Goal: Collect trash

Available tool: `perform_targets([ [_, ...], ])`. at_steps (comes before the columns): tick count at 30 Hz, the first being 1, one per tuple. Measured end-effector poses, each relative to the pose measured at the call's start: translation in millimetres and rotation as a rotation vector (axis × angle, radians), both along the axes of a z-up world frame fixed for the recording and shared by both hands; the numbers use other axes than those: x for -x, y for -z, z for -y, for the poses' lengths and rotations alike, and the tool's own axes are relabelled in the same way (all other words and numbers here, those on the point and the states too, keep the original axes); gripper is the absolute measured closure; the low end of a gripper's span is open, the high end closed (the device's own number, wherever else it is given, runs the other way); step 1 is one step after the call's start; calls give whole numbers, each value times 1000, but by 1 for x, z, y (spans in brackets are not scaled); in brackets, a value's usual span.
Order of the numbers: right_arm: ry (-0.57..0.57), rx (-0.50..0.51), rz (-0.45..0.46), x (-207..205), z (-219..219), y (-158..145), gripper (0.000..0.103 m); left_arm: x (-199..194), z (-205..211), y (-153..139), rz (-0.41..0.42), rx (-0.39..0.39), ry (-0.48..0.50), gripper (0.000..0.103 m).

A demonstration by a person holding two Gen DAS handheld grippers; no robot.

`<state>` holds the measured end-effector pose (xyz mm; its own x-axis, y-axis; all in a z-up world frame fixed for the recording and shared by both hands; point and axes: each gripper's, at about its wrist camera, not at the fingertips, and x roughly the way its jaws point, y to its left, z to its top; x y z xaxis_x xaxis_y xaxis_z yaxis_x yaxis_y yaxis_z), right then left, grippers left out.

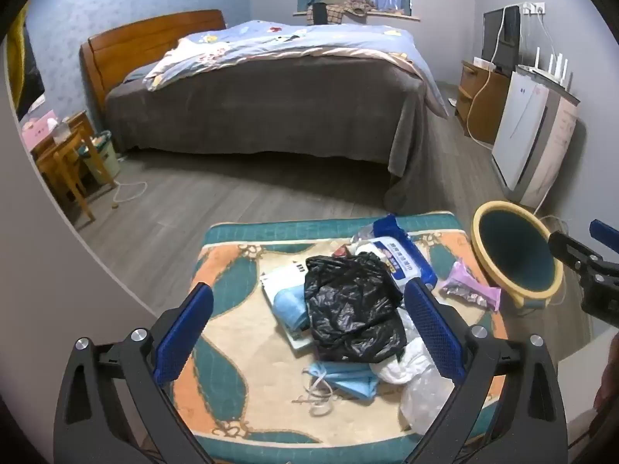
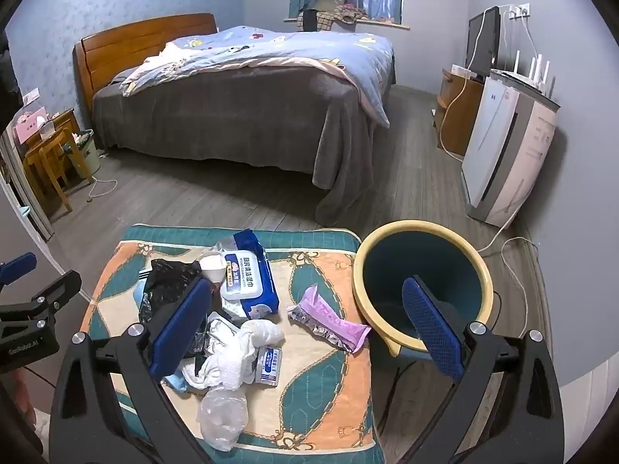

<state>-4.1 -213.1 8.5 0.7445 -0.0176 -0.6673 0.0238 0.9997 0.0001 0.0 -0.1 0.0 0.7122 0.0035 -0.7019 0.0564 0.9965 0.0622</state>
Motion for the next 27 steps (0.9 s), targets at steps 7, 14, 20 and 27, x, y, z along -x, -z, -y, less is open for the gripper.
perform_targets([
  [7,0,8,-7,0,1,2,6,1,1,-2,4,11,-4,5],
  [14,3,9,-5,1,-3,2,6,-1,-5,-1,-2,38,-6,5],
  [20,1,12,-9,1,-2,3,6,0,-7,-1,0,40,-10,5],
  [27,3,23,-18,0,-8,7,6,0,-9,0,-2,42,-8,5],
])
